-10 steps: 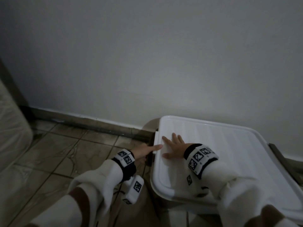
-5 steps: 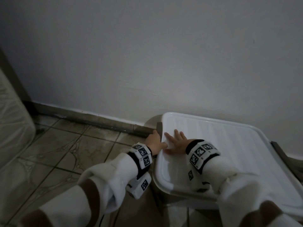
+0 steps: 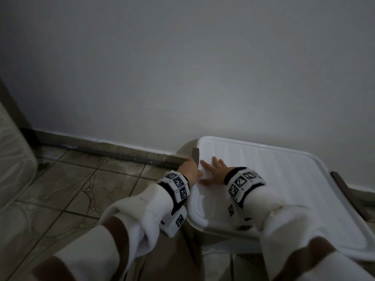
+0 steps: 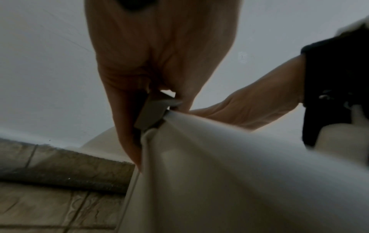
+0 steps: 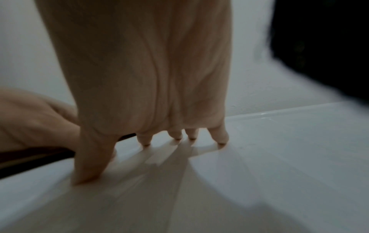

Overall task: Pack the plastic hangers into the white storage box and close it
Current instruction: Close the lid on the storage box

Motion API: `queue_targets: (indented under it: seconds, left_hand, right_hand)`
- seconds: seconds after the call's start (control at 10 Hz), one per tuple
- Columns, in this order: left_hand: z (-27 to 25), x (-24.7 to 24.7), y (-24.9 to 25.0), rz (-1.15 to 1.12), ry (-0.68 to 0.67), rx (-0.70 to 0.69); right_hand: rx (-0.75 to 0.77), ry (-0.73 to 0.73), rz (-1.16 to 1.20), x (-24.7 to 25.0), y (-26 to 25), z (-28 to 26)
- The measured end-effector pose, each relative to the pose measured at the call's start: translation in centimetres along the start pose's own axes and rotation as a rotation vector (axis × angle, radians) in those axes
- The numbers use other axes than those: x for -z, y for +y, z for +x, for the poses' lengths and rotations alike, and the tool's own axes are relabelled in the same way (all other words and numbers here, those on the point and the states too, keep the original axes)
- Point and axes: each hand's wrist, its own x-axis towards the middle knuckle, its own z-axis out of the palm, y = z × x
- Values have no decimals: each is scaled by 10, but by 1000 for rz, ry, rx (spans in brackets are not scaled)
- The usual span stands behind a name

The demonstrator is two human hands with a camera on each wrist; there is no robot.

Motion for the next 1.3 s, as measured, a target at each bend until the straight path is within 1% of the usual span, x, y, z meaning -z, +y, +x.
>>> queue_targets:
  seconds: [0.1, 0.3, 0.6, 0.8, 1.0, 1.1, 1.2, 1.3]
  left_hand:
    - [9, 5, 1, 28, -17, -14]
    - [20, 6, 2, 34, -41, 2]
    - [18, -3, 19, 2, -36, 97]
    - [24, 1, 20, 34, -79, 81]
    - [24, -2, 21, 10, -88, 92]
    - [18, 2, 23, 94, -103, 94]
    - [20, 7, 30, 223, -95, 53]
    - [13, 14, 52, 276, -66, -22]
  right_hand:
    - [-11, 19, 12, 5, 0, 6]
    - [2, 14, 41, 10, 3, 10]
    - [58, 18, 43, 17, 21, 2]
    - [52, 37, 38, 19, 22, 5]
    - [70, 67, 41, 18, 23, 1]
    - [96, 77, 51, 18, 31, -6]
    - [110, 42, 65, 15, 48, -14]
    - [82, 34, 104, 14, 68, -30]
